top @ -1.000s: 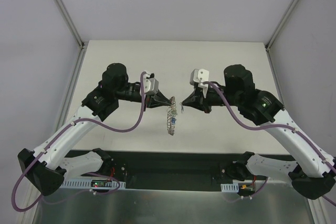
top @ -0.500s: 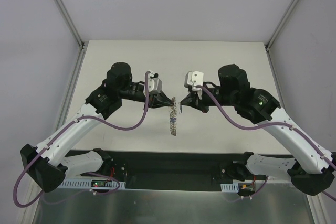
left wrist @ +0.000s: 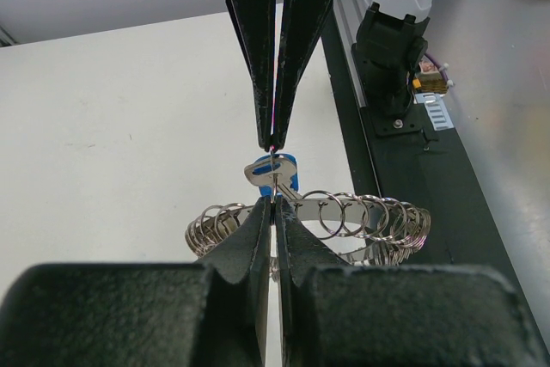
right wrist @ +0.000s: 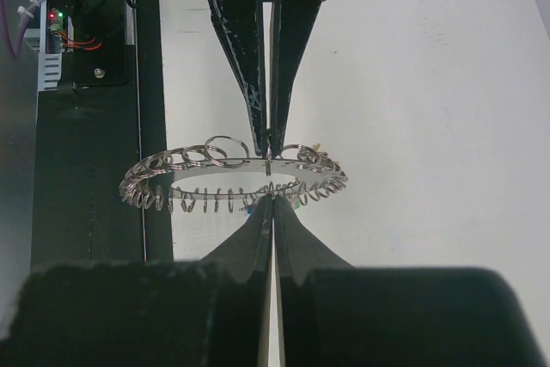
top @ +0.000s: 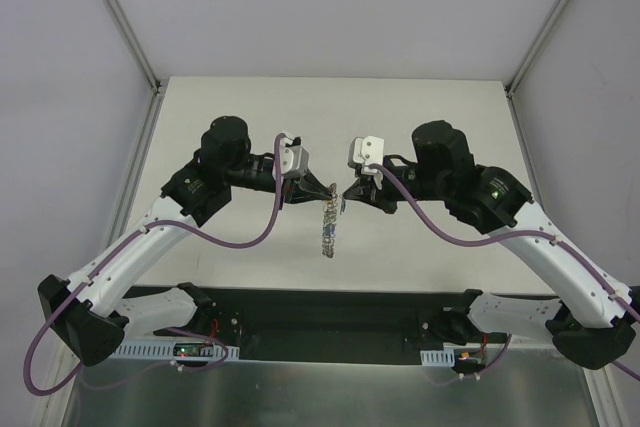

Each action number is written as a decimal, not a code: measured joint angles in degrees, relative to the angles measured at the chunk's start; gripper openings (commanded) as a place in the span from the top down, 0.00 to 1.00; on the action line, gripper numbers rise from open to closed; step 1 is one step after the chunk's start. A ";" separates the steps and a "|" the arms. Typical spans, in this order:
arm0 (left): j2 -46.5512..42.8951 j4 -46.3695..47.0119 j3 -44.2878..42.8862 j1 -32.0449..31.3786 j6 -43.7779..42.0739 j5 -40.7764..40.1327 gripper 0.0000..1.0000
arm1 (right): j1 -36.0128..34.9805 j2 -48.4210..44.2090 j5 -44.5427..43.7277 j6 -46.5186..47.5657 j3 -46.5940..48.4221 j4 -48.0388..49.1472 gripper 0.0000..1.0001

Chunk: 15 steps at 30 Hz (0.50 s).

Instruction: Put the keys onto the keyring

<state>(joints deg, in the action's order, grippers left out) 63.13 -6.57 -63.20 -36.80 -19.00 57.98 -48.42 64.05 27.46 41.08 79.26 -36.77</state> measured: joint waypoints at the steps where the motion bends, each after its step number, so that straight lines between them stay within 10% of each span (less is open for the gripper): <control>1: 0.00 0.00 0.00 0.00 0.00 0.00 1.00 | -0.04 0.00 -0.07 0.02 0.02 -0.02 0.99; 15: 0.24 0.02 0.00 0.00 0.02 0.09 1.00 | -0.68 -0.02 -0.70 -0.13 0.04 0.44 0.99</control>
<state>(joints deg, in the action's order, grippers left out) 63.37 -6.55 -63.20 -36.80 -18.98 58.06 -49.10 64.03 26.76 40.95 79.31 -36.34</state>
